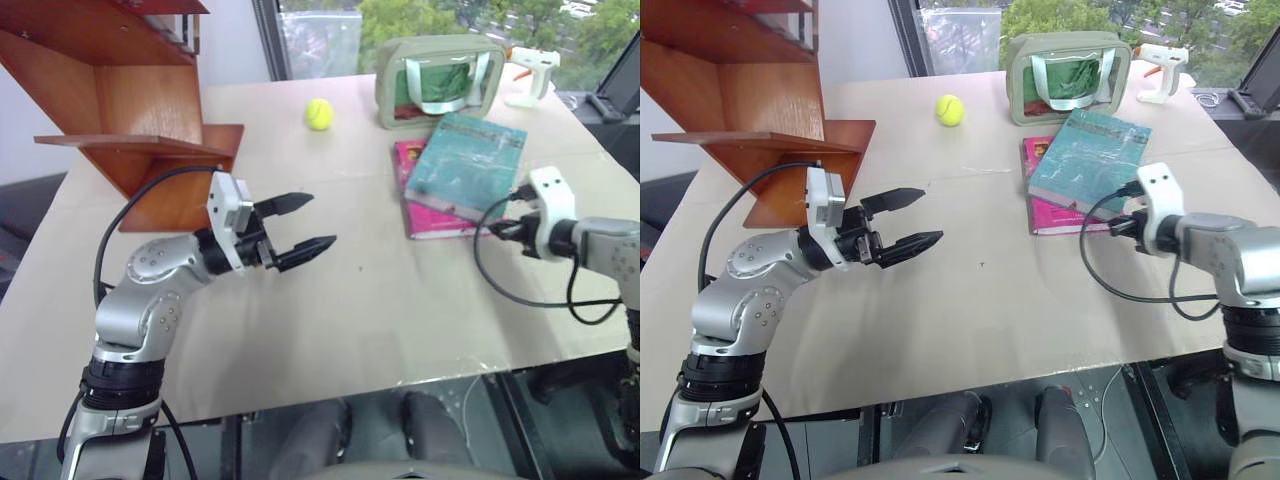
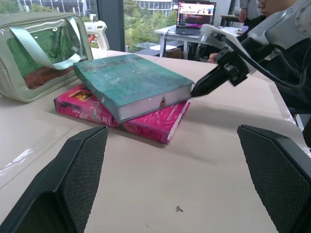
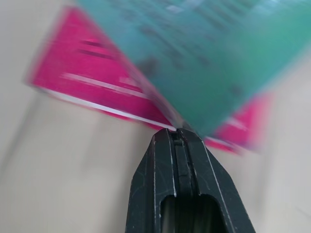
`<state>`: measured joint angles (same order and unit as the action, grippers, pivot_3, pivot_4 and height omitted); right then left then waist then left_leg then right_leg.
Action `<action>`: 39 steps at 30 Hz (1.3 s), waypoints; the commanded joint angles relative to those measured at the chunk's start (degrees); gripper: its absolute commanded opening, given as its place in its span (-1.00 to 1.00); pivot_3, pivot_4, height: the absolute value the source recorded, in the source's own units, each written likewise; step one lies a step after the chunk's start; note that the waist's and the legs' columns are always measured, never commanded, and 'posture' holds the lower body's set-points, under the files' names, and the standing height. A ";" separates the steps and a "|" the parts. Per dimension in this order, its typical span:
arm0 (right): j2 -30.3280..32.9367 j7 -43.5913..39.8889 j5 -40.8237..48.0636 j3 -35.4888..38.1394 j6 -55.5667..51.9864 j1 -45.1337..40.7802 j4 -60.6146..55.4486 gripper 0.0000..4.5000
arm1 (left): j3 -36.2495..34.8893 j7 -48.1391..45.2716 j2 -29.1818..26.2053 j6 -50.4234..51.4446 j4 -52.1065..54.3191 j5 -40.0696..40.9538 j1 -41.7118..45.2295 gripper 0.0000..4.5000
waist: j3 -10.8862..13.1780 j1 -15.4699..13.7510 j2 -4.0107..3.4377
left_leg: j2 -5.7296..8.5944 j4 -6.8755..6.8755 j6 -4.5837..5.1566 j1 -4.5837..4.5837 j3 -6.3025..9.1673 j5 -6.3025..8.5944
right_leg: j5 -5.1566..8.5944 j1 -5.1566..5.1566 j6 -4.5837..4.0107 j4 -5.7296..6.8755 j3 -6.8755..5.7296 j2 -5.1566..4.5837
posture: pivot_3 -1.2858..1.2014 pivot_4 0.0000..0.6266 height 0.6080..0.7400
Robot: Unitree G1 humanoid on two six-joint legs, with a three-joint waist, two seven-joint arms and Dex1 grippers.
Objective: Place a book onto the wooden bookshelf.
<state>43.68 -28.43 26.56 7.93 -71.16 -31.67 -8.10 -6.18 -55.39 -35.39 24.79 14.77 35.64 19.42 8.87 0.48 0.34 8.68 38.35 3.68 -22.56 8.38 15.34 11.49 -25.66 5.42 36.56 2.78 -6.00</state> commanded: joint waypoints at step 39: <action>-28.35 1.67 -25.21 -16.99 22.26 -33.32 43.85 -0.99 | -1.00 3.93 0.78 -2.09 2.90 -0.71 -1.44 1.00 | 0.01 2.26 -0.06 | -0.14 -0.02 -0.13 0.13 0.01 -0.07 | -0.08 -0.05 -0.15 0.17 -0.15 0.14 | 0.03 -0.52 1.00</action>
<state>13.89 -25.45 1.66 -8.28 -43.81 -67.15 40.99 -6.21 -51.41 -34.42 23.40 15.49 34.33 17.70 8.88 2.75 0.28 8.54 38.34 3.56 -22.43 8.39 15.27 11.41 -25.71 5.27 36.73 2.63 -5.85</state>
